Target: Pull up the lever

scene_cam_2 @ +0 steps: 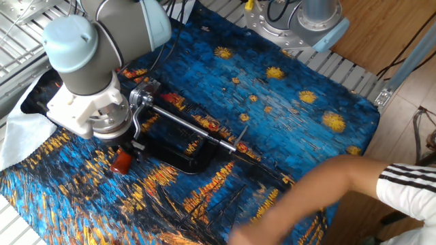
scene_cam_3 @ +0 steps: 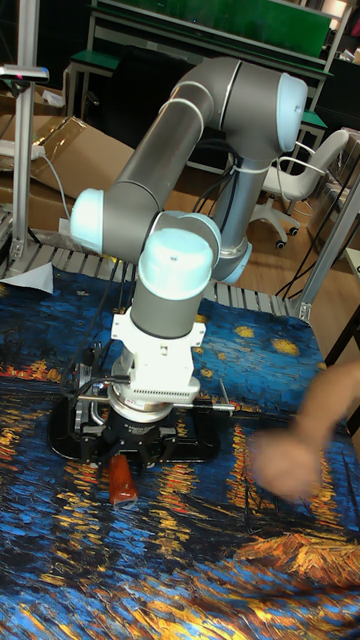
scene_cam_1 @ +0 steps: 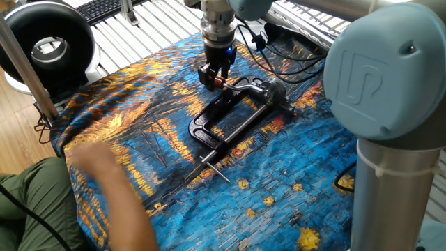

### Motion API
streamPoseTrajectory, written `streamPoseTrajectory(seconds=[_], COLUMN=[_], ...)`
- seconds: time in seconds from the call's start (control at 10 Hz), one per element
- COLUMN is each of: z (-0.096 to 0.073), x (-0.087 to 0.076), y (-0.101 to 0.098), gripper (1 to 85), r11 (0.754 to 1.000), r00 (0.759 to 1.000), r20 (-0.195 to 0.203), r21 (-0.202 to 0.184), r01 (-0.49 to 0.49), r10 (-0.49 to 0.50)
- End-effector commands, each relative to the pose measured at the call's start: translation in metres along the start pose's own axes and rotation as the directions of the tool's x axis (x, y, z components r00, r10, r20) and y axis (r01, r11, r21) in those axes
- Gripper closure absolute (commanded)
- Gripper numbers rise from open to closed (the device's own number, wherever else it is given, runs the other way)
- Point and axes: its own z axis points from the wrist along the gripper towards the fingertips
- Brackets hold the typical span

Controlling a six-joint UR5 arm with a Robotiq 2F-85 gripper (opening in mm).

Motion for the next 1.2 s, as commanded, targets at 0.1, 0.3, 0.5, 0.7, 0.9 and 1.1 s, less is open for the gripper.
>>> streamPoseTrajectory(seconds=[0.1,0.3,0.5,0.7,0.9,1.1], z=[0.0022,0.0016,0.0009,0.0005,-0.0009,-0.0018], x=[0.0027,0.0045,0.0065,0.0080,0.0040,0.0054], y=[-0.0002,-0.0024,-0.0033,-0.0036,0.0008,-0.0007], gripper=[29.7,37.7,43.7,47.3,55.7,58.0], r11=[1.000,1.000,1.000,1.000,0.999,0.999], r00=[1.000,1.000,1.000,0.999,0.999,0.999], r20=[-0.015,-0.021,-0.028,-0.035,-0.031,-0.031], r21=[-0.004,0.004,0.008,0.010,0.013,0.010], r01=[-0.011,-0.011,-0.014,-0.017,-0.042,-0.037], r10=[0.011,0.011,0.014,0.018,0.042,0.037])
